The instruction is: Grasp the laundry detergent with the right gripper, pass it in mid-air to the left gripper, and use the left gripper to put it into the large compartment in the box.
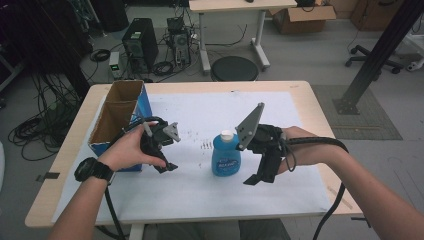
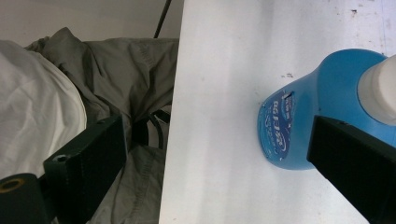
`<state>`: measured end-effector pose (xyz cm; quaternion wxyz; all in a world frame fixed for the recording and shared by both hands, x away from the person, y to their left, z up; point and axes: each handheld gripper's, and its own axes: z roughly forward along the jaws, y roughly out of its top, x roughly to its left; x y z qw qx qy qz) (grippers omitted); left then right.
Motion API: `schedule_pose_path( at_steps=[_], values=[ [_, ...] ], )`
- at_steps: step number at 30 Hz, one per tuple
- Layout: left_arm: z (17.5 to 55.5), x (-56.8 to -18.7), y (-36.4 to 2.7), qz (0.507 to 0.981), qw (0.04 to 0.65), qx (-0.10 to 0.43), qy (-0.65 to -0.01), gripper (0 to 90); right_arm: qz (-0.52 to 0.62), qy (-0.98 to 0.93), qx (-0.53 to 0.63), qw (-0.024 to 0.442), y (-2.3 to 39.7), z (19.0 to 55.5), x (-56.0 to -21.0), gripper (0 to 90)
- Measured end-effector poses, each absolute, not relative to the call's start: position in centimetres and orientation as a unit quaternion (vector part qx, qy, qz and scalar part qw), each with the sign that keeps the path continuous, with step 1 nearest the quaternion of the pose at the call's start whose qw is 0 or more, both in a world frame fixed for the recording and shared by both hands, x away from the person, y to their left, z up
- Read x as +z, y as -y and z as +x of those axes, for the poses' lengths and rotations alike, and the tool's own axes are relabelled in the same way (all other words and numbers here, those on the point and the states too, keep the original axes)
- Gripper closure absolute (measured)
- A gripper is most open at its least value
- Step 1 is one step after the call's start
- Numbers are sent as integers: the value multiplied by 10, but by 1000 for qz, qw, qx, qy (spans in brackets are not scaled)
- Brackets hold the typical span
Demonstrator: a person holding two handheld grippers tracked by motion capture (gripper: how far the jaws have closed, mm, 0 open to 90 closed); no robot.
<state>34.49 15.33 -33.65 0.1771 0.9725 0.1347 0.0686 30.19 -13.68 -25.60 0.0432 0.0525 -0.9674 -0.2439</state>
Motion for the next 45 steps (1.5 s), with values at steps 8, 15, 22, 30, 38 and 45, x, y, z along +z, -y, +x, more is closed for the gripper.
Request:
schedule_pose_path(
  at_steps=[8,15,22,30,38,45],
  values=[
    [342,-333,-155,972,177,69,-139,43,59,963,-258,41,141,301,-248,43],
    [343,-330,-153,972,177,71,-137,43,60,955,-288,32,149,304,-233,41],
    [342,-329,-152,972,175,72,-138,43,53,942,-331,22,160,315,-220,33],
    [341,-327,-154,971,177,73,-140,44,44,925,-378,17,173,331,-208,22],
    [341,-326,-155,971,178,74,-143,43,21,911,-412,12,184,350,-210,20],
    [340,-326,-155,970,182,73,-146,44,6,902,-431,10,192,363,-217,18]
  ],
)
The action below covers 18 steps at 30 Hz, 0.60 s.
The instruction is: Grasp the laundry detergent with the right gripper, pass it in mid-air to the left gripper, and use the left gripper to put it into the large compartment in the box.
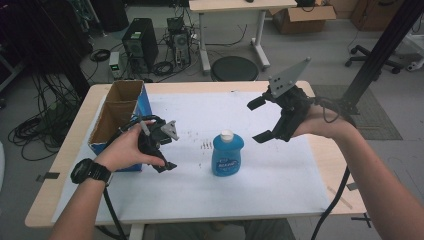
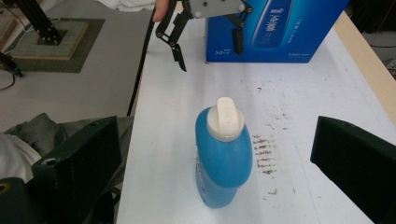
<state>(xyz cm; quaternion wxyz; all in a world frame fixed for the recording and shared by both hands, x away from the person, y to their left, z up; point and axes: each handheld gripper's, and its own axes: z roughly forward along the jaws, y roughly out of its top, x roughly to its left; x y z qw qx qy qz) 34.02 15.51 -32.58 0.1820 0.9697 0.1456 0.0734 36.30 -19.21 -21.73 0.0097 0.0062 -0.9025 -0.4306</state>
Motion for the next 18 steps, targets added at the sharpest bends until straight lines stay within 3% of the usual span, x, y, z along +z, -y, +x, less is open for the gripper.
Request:
schedule_pose_path(
  at_steps=[18],
  values=[
    [339,-324,-155,970,183,73,-144,44,-21,889,-457,23,208,388,-253,18]
  ],
)
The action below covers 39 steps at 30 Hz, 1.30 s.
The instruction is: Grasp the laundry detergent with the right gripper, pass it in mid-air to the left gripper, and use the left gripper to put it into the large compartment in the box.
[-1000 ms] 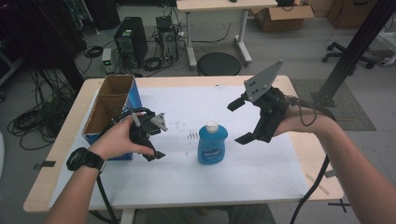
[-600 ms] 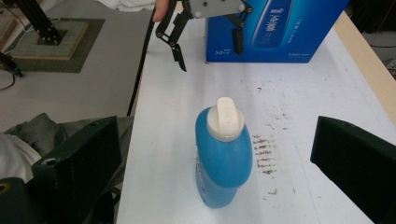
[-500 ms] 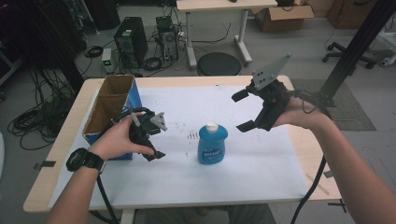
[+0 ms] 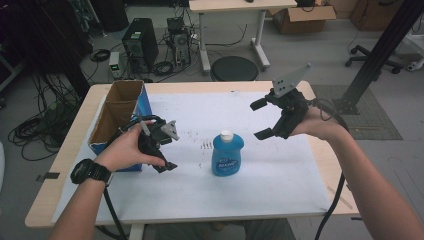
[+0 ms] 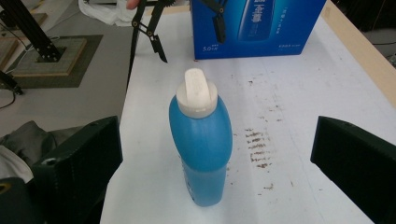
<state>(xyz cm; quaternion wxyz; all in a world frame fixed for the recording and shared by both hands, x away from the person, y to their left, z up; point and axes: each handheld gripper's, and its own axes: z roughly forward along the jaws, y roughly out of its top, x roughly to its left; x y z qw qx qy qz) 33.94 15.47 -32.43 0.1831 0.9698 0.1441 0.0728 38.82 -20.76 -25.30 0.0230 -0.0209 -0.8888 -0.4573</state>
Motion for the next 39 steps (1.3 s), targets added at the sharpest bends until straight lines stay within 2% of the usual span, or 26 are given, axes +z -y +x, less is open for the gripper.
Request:
schedule_pose_path(
  at_steps=[39],
  values=[
    [338,-330,-156,968,190,65,-148,43,-36,881,-467,67,194,401,-335,26]
  ],
)
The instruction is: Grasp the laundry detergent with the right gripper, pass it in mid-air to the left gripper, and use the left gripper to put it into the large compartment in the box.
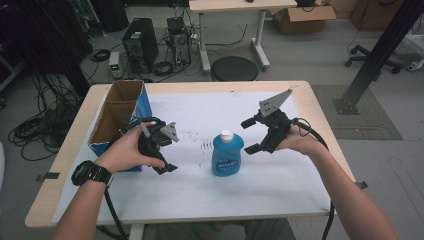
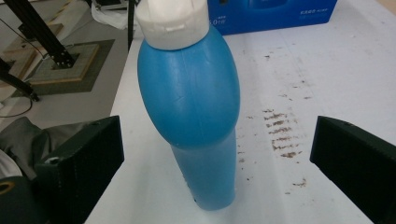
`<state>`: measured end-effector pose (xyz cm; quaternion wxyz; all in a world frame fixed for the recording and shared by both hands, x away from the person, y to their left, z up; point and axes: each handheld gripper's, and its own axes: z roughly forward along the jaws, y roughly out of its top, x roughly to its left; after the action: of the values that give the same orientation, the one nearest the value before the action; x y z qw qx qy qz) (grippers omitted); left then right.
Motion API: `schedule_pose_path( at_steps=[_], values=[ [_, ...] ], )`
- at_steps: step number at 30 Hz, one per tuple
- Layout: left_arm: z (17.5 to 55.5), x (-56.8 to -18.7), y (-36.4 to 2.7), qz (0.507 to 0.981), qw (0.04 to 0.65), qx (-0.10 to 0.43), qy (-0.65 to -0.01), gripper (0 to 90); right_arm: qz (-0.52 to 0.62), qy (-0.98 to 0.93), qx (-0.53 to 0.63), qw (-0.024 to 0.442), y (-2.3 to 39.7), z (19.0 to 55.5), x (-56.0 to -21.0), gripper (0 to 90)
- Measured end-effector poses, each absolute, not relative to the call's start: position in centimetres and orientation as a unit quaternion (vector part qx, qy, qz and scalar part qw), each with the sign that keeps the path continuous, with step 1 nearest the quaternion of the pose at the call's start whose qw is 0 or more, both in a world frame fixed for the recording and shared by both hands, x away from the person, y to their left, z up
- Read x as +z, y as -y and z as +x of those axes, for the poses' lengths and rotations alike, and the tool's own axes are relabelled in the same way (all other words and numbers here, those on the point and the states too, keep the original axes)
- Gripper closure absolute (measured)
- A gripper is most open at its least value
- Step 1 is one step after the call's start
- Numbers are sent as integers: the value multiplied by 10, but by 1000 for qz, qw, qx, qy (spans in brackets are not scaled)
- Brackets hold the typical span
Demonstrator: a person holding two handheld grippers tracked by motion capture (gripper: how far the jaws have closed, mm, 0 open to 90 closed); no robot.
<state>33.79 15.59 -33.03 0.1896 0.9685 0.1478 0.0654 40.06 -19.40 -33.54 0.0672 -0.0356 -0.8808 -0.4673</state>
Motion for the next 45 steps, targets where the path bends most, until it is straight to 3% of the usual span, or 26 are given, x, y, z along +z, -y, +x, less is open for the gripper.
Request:
schedule_pose_path(
  at_steps=[30,45],
  values=[
    [336,-331,-158,968,195,66,-144,43,-45,873,-478,83,160,394,-378,31],
    [336,-331,-158,968,196,68,-141,44,-29,869,-486,84,151,392,-386,131]
  ],
)
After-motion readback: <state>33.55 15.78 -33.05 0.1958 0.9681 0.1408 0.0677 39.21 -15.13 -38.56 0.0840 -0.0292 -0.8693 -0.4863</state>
